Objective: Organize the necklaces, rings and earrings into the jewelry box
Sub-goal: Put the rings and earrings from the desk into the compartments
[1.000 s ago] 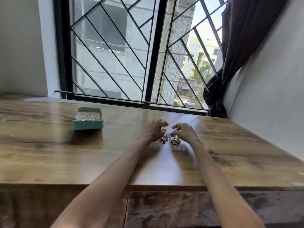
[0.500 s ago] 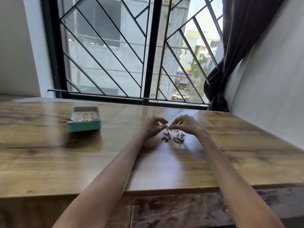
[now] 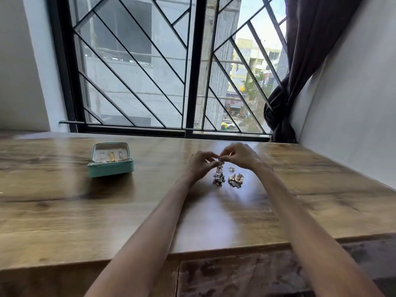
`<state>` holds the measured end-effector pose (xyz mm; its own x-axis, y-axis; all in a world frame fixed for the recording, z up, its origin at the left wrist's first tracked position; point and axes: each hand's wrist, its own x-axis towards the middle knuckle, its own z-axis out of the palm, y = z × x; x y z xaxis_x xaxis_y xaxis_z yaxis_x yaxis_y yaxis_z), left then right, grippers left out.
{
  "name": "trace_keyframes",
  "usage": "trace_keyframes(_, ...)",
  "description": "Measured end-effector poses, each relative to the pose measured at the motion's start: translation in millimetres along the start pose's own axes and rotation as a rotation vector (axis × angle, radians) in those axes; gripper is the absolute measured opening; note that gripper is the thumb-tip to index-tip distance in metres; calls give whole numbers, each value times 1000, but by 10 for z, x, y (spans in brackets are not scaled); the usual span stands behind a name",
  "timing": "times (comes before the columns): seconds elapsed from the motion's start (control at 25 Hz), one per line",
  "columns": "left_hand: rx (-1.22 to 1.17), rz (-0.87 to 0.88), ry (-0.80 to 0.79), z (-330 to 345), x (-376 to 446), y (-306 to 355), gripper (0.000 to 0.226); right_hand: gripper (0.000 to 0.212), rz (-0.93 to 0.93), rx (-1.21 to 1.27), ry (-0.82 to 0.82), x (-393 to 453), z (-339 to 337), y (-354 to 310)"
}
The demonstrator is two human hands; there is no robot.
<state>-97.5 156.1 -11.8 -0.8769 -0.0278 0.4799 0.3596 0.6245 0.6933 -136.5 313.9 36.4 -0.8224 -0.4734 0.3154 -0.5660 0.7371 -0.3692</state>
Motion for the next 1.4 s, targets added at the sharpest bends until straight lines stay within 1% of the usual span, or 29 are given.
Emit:
trace_keyframes(0.12, -99, 1, 58, -24, 1, -5, 22, 7, -54, 77, 13, 0, -12, -76)
trace_keyframes(0.24, -193, -45, 40, -38, -23, -9, 21, 8, -65, 111, 8, -31, 68, -82)
trace_keyframes(0.36, -270, -83, 3, -32, -23, 8, 20, 11, -62, 174, 38, -91, 104, -42)
trace_keyframes(0.48, -334, -92, -13, -22, -43, 60, 22, 12, -17, 263, 63, -205, 29, 39)
trace_keyframes(0.56, -388, -113, -20, -24, -59, 82, 22, 11, 9, 233, 71, -309, -34, 107)
trace_keyframes(0.6, -400, -129, -34, -29, -68, 89, 18, 12, 11, 177, 48, -350, -63, 132)
trace_keyframes(0.68, -404, -174, -88, -24, -83, 64, 4, 14, 12, 65, -59, -430, -91, 155)
trace_keyframes(0.76, -390, -210, -123, -14, -88, 2, 11, 17, 32, 6, -180, -453, -57, 195)
trace_keyframes(0.84, -377, -201, -132, -17, -89, -56, 10, 14, 46, -36, -230, -453, 6, 241)
trace_keyframes(0.92, -369, -204, -155, -31, -110, -73, 4, 9, 53, -71, -199, -466, 69, 254)
trace_keyframes(1.0, -350, -194, -159, -44, -121, -94, 16, 8, 60, -117, -165, -485, 66, 228)
trace_keyframes(1.12, -300, -186, -139, -51, -107, -148, 20, 2, 87, -132, -149, -508, 31, 183)
trace_keyframes(1.2, -294, -189, -157, -53, -96, -174, 19, 10, 98, -137, -156, -526, 29, 177)
trace_keyframes(1.24, -303, -190, -165, -54, -100, -171, 19, 9, 107, -133, -152, -535, 34, 176)
trace_keyframes(1.32, -305, -186, -160, -55, -108, -158, 15, 3, 108, -84, -107, -539, 47, 192)
trace_keyframes(1.4, -324, -187, -140, -82, -111, -128, 8, 8, 85, 57, -24, -531, 28, 188)
